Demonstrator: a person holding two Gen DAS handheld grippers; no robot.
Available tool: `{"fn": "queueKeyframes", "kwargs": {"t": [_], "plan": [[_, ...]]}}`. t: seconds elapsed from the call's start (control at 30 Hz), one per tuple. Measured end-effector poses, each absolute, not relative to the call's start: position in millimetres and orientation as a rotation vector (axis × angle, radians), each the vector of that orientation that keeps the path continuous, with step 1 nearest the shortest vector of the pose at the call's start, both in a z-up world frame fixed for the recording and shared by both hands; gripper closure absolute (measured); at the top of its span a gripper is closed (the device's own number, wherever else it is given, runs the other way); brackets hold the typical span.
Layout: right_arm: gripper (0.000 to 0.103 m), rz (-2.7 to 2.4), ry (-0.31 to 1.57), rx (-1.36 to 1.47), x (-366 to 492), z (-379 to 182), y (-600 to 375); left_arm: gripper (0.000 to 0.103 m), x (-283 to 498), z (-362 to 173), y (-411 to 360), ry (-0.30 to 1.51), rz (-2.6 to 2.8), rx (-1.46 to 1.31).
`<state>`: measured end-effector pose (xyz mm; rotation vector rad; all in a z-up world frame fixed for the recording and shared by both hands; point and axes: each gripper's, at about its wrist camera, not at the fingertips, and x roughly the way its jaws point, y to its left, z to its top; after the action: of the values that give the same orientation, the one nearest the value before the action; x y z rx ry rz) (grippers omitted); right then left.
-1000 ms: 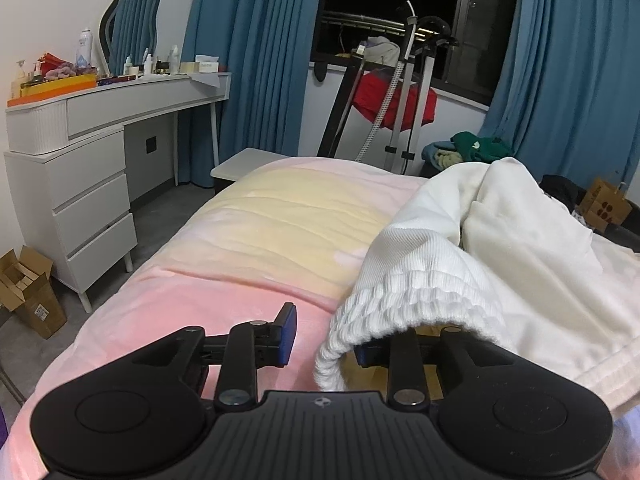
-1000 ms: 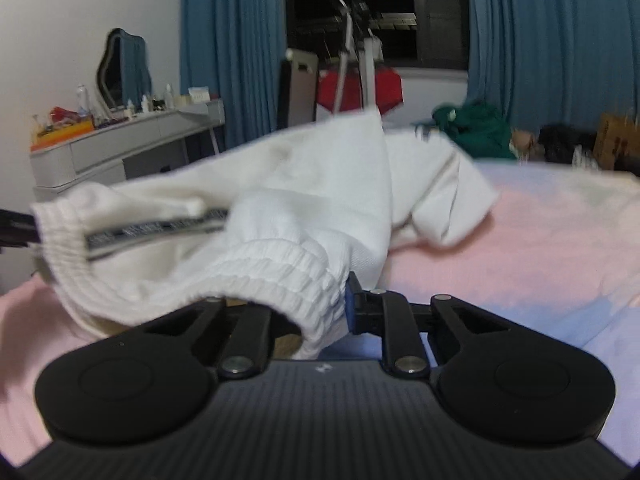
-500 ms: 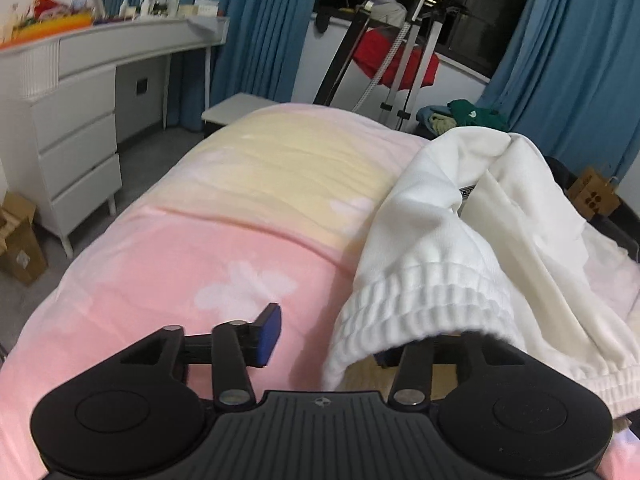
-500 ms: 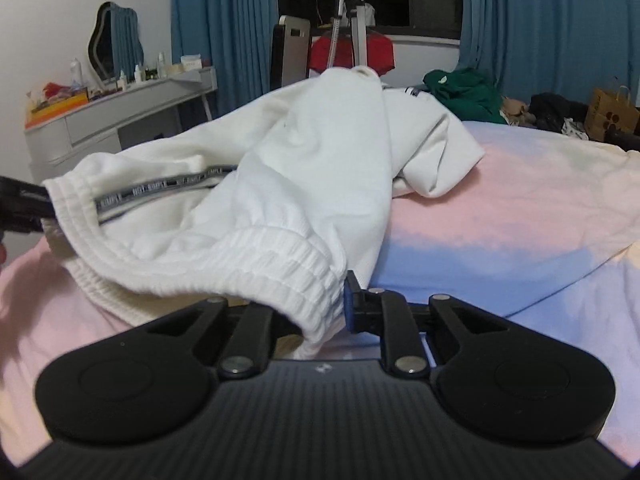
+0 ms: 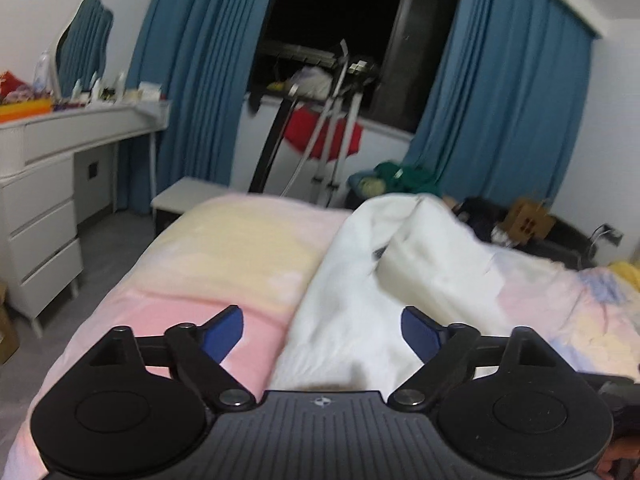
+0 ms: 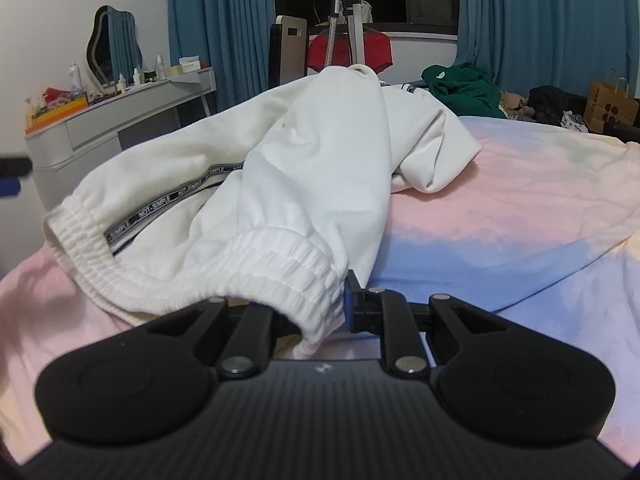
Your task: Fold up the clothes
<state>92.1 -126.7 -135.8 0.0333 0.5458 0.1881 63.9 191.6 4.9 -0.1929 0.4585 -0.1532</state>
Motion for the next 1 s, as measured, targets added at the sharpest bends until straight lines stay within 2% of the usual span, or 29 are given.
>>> {"fn": "queueKeyframes", "kwargs": {"t": [0.2, 0.43, 0.8, 0.87, 0.93, 0.97, 1.0], "plan": [[0.085, 0.177, 0.559, 0.032, 94, -138, -127, 0.009, 95, -13, 172, 0.512, -0.197, -0.141], [0.086, 0.144, 0.6, 0.035, 98, -148, -130, 0.009, 144, -67, 148, 0.739, -0.082, 0.031], [0.083, 0.107, 0.56, -0.088, 94, -154, -116, 0.008, 144, -64, 162, 0.709, -0.05, -0.006], [0.083, 0.099, 0.56, -0.094, 95, -156, -116, 0.015, 144, -67, 158, 0.706, -0.078, 0.0], [0.084, 0.105, 0.592, -0.065, 99, -162, -121, 0.04, 142, -67, 155, 0.696, -0.101, -0.011], [0.085, 0.114, 0.607, -0.031, 100, -164, -124, 0.044, 141, -67, 154, 0.69, -0.11, -0.017], [0.087, 0.124, 0.618, 0.002, 100, -164, -126, 0.063, 141, -64, 153, 0.68, -0.117, -0.027]]}}
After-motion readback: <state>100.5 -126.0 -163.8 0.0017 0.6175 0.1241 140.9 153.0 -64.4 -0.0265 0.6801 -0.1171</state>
